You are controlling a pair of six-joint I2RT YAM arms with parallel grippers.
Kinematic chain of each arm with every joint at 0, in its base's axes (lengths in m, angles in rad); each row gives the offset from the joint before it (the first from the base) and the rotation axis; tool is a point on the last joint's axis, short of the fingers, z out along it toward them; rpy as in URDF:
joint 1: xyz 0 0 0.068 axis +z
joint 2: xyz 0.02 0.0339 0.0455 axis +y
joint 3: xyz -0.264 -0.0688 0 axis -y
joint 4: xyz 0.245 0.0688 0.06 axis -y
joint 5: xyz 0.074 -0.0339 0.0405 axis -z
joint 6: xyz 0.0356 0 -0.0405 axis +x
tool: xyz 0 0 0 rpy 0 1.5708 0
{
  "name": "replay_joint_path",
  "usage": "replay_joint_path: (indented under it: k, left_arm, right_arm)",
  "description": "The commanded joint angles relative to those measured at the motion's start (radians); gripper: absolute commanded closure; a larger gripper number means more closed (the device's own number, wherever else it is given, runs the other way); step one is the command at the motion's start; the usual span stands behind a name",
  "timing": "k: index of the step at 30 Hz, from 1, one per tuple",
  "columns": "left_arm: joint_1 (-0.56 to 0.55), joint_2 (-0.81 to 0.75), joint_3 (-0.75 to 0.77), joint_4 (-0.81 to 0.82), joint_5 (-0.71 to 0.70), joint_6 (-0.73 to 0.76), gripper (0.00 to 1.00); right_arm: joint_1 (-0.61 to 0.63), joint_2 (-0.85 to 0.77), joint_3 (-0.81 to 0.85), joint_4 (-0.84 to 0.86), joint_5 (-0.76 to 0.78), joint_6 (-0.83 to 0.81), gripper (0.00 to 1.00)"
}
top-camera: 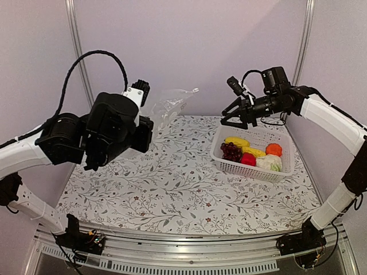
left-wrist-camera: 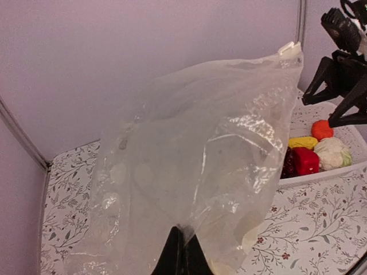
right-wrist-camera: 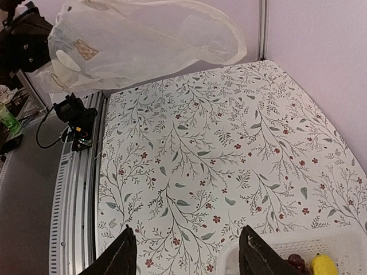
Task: Place the food in the zip-top bag and seal the zipper
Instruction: Pass from the left arm to the right
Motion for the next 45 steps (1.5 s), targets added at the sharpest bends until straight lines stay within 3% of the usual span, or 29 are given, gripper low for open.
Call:
replay_joint_path:
  k: [1,4,12,24,45]
  left_arm:
    - [0.060,-0.043,0.026,0.163,0.419,0.230,1.00]
    - [0.065,-0.047,0.050,0.106,0.598,0.234,1.00]
    - [0.064,-0.062,0.009,0.047,0.786,0.221,1.00]
    - [0.069,-0.077,-0.018,0.069,0.773,0.247,1.00]
    - [0.093,-0.096,-0.021,0.077,0.823,0.254,1.00]
  right_arm:
    - [0.009,-0.086,-0.102,0.164,0.010,-0.162,0.41]
    - [0.015,-0.092,-0.116,0.200,0.035,-0.176,0.44]
    - [0.014,-0.140,-0.178,0.278,0.051,-0.252,0.45]
    - [0.103,-0.207,-0.290,0.151,-0.120,-0.437,0.39]
    - [0.110,-0.274,-0.408,0.094,-0.001,-0.554,0.42]
